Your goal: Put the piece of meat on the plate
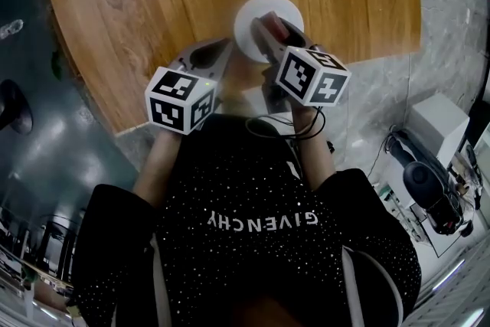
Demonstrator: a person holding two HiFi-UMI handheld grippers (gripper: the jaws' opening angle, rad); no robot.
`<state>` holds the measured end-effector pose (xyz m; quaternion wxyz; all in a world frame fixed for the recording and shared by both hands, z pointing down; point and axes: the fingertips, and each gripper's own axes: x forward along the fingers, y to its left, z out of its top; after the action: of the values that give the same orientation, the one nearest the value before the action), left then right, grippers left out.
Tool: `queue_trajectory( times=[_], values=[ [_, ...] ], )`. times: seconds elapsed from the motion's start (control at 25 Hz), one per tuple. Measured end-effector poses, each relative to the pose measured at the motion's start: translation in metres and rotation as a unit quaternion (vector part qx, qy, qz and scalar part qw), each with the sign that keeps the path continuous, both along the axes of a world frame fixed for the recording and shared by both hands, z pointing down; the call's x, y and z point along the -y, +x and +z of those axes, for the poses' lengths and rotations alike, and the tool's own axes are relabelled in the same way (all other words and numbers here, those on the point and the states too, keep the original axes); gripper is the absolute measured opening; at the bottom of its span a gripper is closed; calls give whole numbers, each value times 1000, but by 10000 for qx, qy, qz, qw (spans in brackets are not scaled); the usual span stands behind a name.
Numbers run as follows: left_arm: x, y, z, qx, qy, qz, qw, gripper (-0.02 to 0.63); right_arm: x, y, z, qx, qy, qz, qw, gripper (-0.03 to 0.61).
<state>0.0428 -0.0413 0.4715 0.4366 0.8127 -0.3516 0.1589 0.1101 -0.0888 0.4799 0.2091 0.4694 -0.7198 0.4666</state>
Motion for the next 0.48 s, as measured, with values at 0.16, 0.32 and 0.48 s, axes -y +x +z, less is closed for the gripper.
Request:
queue_trajectory(
  times=[0.16, 0.32, 0.48],
  values=[
    [0, 0, -1, 71, 61, 52, 9999, 8, 2, 14, -5, -190, 122, 137, 9997, 213],
    [0, 2, -3, 119, 112, 58, 9999, 8, 0, 26, -5, -194, 97, 279, 9994, 212],
    [8, 0, -2, 294, 245, -11, 9993, 8, -2, 33, -2, -155, 31, 415, 9990, 212]
  ],
)
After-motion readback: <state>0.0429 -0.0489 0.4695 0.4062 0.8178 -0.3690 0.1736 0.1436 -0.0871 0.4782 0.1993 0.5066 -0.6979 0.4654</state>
